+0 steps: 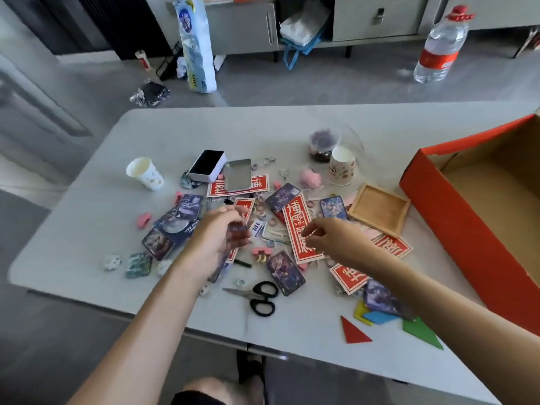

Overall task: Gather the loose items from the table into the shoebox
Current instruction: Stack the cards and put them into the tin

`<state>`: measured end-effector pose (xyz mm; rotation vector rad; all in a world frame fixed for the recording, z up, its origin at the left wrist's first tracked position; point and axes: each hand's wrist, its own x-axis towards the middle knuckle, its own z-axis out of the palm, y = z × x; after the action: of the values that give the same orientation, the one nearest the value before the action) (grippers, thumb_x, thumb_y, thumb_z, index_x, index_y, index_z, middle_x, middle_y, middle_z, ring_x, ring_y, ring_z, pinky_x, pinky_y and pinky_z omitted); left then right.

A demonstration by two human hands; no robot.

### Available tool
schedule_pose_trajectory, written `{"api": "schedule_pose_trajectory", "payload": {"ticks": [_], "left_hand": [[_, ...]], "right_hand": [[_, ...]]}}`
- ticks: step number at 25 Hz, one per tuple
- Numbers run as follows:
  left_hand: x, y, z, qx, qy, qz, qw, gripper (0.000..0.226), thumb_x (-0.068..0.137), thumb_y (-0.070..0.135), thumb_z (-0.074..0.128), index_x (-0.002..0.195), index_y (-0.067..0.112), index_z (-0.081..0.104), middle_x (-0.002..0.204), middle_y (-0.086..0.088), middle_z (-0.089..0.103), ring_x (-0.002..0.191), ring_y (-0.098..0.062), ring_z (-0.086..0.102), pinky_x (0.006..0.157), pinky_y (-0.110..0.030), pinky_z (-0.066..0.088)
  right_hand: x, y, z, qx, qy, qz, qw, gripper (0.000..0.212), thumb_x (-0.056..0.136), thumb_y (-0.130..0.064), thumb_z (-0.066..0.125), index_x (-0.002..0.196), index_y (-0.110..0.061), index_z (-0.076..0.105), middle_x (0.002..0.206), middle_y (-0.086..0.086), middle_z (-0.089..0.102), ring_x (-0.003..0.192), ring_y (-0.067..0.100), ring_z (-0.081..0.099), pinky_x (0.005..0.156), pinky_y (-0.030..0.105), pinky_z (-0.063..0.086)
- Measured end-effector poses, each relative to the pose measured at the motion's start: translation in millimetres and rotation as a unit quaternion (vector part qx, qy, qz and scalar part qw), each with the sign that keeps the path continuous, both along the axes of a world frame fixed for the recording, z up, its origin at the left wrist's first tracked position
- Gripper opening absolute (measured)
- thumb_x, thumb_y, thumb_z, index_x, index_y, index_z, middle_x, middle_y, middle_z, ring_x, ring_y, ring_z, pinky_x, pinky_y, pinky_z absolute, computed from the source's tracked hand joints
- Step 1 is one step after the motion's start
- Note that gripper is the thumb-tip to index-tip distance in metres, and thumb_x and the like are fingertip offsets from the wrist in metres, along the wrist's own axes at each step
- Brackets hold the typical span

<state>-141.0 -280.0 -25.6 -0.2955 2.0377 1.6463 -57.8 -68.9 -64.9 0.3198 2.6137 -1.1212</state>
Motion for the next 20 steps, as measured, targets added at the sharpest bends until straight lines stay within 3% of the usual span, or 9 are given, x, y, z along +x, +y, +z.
{"api": "schedule_pose_trajectory", "payload": {"ticks": [5, 7, 9, 12, 16, 20], "left_hand": [[-30, -36, 11, -0.020, 0.016, 0.014, 1.000, 0.017, 0.093, 0.001, 0.053, 0.092, 0.012, 0.066, 0.076, -0.003, 0.060, 0.061, -0.019, 0.063, 0.062, -0.033, 0.054], [-34, -52, -3, -0.005, 0.025, 0.011, 1.000, 0.019, 0.091, -0.001, 0.053, 0.092, 0.012, 0.067, 0.075, -0.002, 0.060, 0.061, -0.018, 0.063, 0.060, -0.031, 0.055], [-26, -72, -21, 0.057, 0.018, 0.015, 0.998, 0.021, 0.091, -0.002, 0.051, 0.094, 0.010, 0.067, 0.072, -0.003, 0.060, 0.058, -0.017, 0.063, 0.056, -0.029, 0.054], [-5, -107, -39, 0.152, -0.014, 0.036, 0.988, 0.018, 0.091, 0.000, 0.049, 0.093, 0.010, 0.064, 0.064, -0.002, 0.061, 0.052, -0.015, 0.061, 0.048, -0.025, 0.052], [-14, -156, -32, 0.223, -0.009, 0.133, 0.966, 0.016, 0.093, 0.004, 0.051, 0.088, 0.010, 0.064, 0.064, -0.002, 0.061, 0.054, -0.015, 0.060, 0.052, -0.028, 0.051], [-51, -174, -51, 0.249, 0.009, 0.177, 0.952, 0.013, 0.094, 0.007, 0.055, 0.089, 0.009, 0.066, 0.075, -0.007, 0.062, 0.060, -0.017, 0.060, 0.059, -0.034, 0.050]], "right_hand": [[-19, -37, 5, 0.005, 0.024, 0.005, 1.000, 0.016, 0.094, -0.026, 0.059, 0.108, -0.022, 0.066, 0.096, -0.009, 0.064, 0.068, -0.005, 0.057, 0.047, 0.005, 0.039], [-20, -54, -6, 0.002, 0.041, -0.008, 0.999, 0.015, 0.094, -0.024, 0.060, 0.107, -0.021, 0.065, 0.096, -0.009, 0.065, 0.070, -0.001, 0.062, 0.052, 0.008, 0.046], [-11, -75, -18, 0.007, 0.068, -0.023, 0.997, 0.015, 0.093, -0.024, 0.062, 0.106, -0.021, 0.066, 0.094, -0.009, 0.066, 0.072, 0.002, 0.065, 0.058, 0.013, 0.051], [9, -109, -25, 0.012, 0.088, -0.050, 0.995, 0.011, 0.091, -0.024, 0.064, 0.102, -0.021, 0.068, 0.084, -0.014, 0.065, 0.070, 0.005, 0.067, 0.057, 0.015, 0.054], [-1, -152, 4, 0.072, 0.078, -0.012, 0.994, 0.008, 0.093, -0.023, 0.061, 0.100, -0.022, 0.066, 0.084, -0.012, 0.066, 0.069, 0.006, 0.066, 0.048, 0.006, 0.043], [-73, -181, 2, 0.136, 0.101, 0.004, 0.986, 0.012, 0.094, -0.020, 0.058, 0.103, -0.016, 0.064, 0.098, 0.001, 0.070, 0.077, 0.014, 0.067, 0.068, 0.021, 0.057]]}}
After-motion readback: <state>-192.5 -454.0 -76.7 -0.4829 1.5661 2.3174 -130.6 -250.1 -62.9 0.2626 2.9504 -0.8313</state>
